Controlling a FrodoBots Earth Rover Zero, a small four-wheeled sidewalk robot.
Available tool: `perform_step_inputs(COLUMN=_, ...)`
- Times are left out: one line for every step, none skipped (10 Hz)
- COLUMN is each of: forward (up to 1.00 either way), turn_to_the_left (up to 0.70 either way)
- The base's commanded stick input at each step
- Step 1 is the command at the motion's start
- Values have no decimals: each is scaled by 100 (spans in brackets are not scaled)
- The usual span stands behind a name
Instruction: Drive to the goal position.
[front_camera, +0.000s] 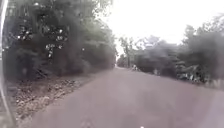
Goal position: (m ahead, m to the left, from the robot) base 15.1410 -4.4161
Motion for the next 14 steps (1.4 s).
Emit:
perform_step_inputs(forward=70, turn_to_the_left=1)
perform_step_inputs(forward=70, turn_to_the_left=1)
perform_step_inputs(forward=70, turn_to_the_left=1)
perform_step_inputs(forward=70, turn_to_the_left=1)
perform_step_inputs(forward=70, turn_to_the_left=1)
perform_step_inputs(forward=70, turn_to_the_left=1)
perform_step_inputs(forward=70, turn_to_the_left=1)
perform_step_inputs(forward=70, turn_to_the_left=1)
perform_step_inputs(forward=70, turn_to_the_left=1)
perform_step_inputs(forward=70, turn_to_the_left=1)
perform_step_inputs(forward=70, turn_to_the_left=1)
perform_step_inputs(forward=70, turn_to_the_left=1)
perform_step_inputs(forward=70, turn_to_the_left=1)
perform_step_inputs(forward=70, turn_to_the_left=1)
